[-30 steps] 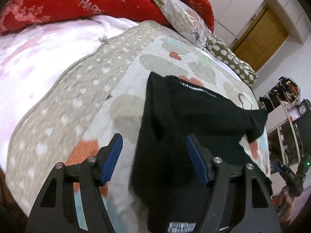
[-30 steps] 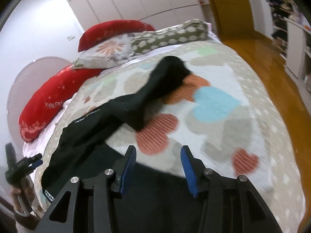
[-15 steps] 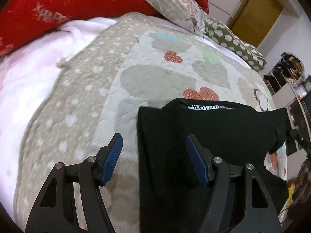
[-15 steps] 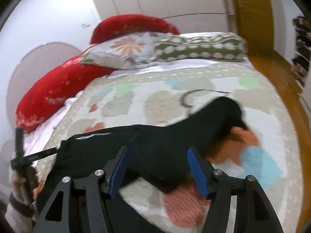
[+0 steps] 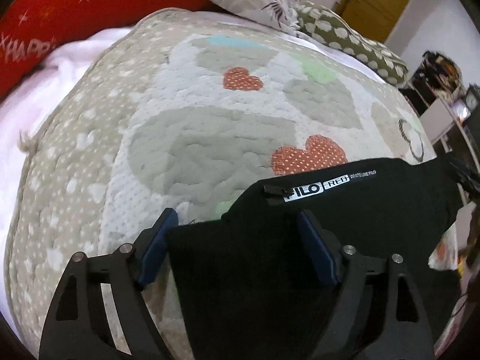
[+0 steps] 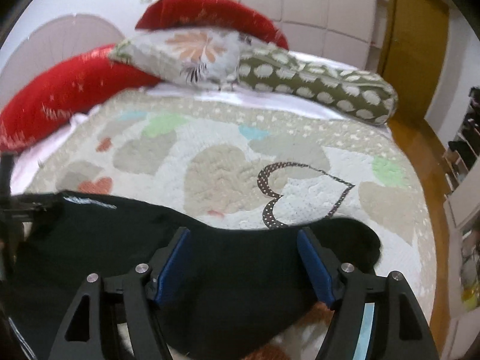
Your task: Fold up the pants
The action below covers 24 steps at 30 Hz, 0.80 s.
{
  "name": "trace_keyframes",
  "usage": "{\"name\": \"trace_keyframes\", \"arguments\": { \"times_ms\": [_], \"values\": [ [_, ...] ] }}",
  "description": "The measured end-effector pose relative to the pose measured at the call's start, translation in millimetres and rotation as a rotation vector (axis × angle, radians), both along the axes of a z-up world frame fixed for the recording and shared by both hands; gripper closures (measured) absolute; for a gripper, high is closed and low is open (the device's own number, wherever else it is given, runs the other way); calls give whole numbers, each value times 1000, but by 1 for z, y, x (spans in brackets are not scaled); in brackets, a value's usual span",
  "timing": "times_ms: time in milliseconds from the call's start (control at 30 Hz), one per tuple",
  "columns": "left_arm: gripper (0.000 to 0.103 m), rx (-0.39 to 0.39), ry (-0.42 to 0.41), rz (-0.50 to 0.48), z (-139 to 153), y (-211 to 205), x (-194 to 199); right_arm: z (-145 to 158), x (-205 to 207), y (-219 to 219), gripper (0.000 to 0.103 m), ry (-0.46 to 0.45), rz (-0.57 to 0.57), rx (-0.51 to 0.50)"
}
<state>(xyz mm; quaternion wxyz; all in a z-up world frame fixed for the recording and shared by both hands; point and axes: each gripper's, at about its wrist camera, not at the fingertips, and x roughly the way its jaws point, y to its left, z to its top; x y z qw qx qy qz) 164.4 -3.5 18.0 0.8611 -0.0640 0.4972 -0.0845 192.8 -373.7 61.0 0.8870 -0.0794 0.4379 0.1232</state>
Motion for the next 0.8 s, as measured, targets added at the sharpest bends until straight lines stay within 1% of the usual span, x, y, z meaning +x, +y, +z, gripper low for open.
{"name": "trace_keyframes", "arguments": {
  "times_ms": [33,67,133,200,233,300,333,400,433,467,500,533,567,600,700,800],
  "values": [
    [19,15,-6,-13,-1,-2,0,-5,5,1,32,15,18,-3],
    [14,31,-10,-41,-2,-6,1,-11,9,4,32,32,44,-9],
    [12,53,-16,-68,-4,-11,4,-23,17,13,32,74,106,-34],
    [12,76,-24,-93,-5,-16,7,-31,23,22,32,98,141,-57],
    [13,79,-25,-100,-5,-18,9,-34,25,26,32,101,163,-46],
    [19,89,-22,-119,-6,-22,13,-39,30,35,32,121,197,-25],
    [26,101,-27,-133,-6,-25,14,-45,35,39,32,135,207,-33],
    [36,123,-33,-148,-5,-30,13,-60,43,51,32,172,223,-54],
    [53,107,-37,-171,-3,-32,12,-64,43,54,33,178,226,-59],
    [61,85,-36,-188,-1,-33,11,-65,42,58,48,149,224,-64],
    [65,87,-40,-192,0,-34,9,-65,40,62,59,140,231,-49],
    [70,88,-43,-202,0,-37,7,-64,39,65,77,143,235,-27],
    [71,97,-50,-202,1,-39,6,-62,37,67,92,138,229,-26],
    [72,107,-55,-201,2,-41,4,-60,34,70,97,131,228,-33],
    [75,90,-63,-180,11,-41,-4,-46,19,76,98,92,233,-67],
    [75,56,-113,-178,34,-37,-25,-15,-4,68,98,36,236,-32]
  ]
}}
